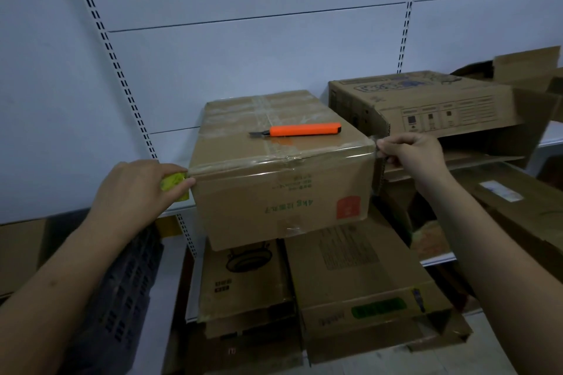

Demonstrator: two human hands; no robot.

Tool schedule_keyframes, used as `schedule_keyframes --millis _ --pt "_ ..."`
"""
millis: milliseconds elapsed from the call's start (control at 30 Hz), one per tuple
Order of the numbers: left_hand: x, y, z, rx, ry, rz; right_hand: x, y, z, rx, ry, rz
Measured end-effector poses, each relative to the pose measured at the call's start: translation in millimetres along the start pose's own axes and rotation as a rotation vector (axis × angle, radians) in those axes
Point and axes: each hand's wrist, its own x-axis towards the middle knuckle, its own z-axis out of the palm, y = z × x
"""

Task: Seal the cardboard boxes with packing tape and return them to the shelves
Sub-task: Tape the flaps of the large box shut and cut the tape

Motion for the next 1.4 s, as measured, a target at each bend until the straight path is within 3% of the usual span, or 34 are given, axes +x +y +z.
schedule_keyframes --millis 300,433,500,600,700,800,900,1000,1100,1267,1400 --pt "0.8 -2.6 12.4 -0.082 0.041 0.099 7.4 2.5 2.7 0.026 -0.119 0.047" --pt "-2.4 -5.5 15.6 -0.008 0.055 0.164 13.0 1.2 5.1 -0.520 0.024 -0.088" --pt "0.0 -7.4 15.0 0.036 0.017 0.173 6.0 0.9 3.9 -0.580 0.134 -0.139" --pt "3.2 -7.1 14.0 0.062 -0.015 0.186 -9.3 1.6 10.6 -0.617 0.346 -0.557" --pt "5.5 -6.9 13.3 0.035 -0.012 0.175 -5.6 20.2 35.2 -0.688 0.109 -0.852" --pt "7.5 -6.5 16.2 0.011 0.014 0.179 1.5 49.9 56.1 -0.635 0.018 -0.869" --pt "8.4 -3.5 19.0 -0.007 0.029 0.144 -0.8 51.3 60.7 -0.655 0.123 -0.880" --pt "5.9 0.1 21.9 -0.037 0.045 0.105 -15.5 41.1 75.2 -0.835 0.296 -0.915" --pt "4.2 3.1 23.8 -0.016 0.061 0.076 -23.4 39.4 108.5 -0.855 0.233 -0.958" --pt "7.6 -0.2 25.6 -0.025 0.068 0.035 -12.2 36.0 101.9 -0.757 0.221 -0.950" --pt "5.9 -0.4 31.0 -0.048 0.071 0.033 3.1 29.5 89.4 -0.443 0.358 -0.722"
